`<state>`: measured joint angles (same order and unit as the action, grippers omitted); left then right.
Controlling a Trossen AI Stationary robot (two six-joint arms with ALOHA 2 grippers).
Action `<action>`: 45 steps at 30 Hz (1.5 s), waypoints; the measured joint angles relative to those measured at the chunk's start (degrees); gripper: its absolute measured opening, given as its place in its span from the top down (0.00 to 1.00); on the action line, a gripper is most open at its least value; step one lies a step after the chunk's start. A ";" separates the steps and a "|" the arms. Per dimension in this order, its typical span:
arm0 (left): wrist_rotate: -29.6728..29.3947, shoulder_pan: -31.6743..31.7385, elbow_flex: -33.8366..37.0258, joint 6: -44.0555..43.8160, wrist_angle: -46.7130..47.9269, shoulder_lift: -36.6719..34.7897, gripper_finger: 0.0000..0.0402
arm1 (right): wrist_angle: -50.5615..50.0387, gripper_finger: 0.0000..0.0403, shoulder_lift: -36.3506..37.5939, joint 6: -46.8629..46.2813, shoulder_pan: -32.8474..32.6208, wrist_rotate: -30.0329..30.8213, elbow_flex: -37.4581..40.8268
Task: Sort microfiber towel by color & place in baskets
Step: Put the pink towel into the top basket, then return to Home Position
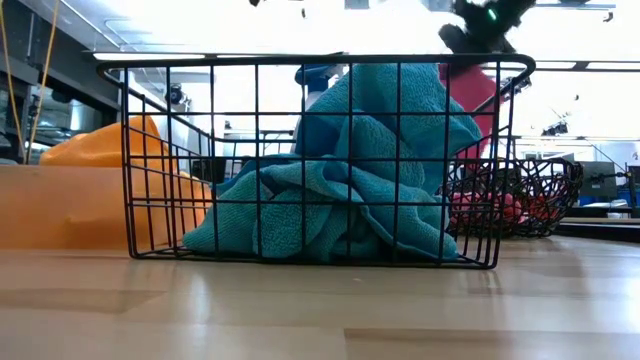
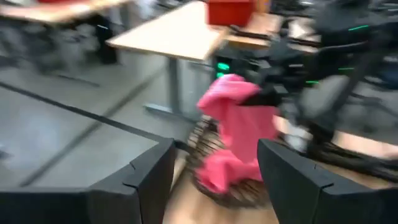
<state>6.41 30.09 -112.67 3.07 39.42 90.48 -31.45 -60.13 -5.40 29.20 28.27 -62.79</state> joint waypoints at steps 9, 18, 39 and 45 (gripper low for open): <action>6.51 -1.23 26.18 -7.63 -17.40 -13.52 0.46 | 11.26 1.00 8.48 -12.02 8.61 -13.89 26.44; 0.59 -5.90 56.17 -25.61 -40.04 -31.90 0.46 | 3.75 0.79 7.81 -15.19 11.81 -21.49 23.53; -4.35 -18.92 77.21 -27.62 -49.48 -57.51 0.70 | -20.77 0.19 8.97 -25.34 6.55 -33.25 0.77; -9.35 -29.78 91.73 -26.31 -66.41 -61.18 0.98 | -17.61 0.32 9.10 -33.14 -3.57 -34.28 0.71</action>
<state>-2.93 0.31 -20.94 -23.25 -27.00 29.30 -49.05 -51.03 -38.54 25.63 -6.01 -62.08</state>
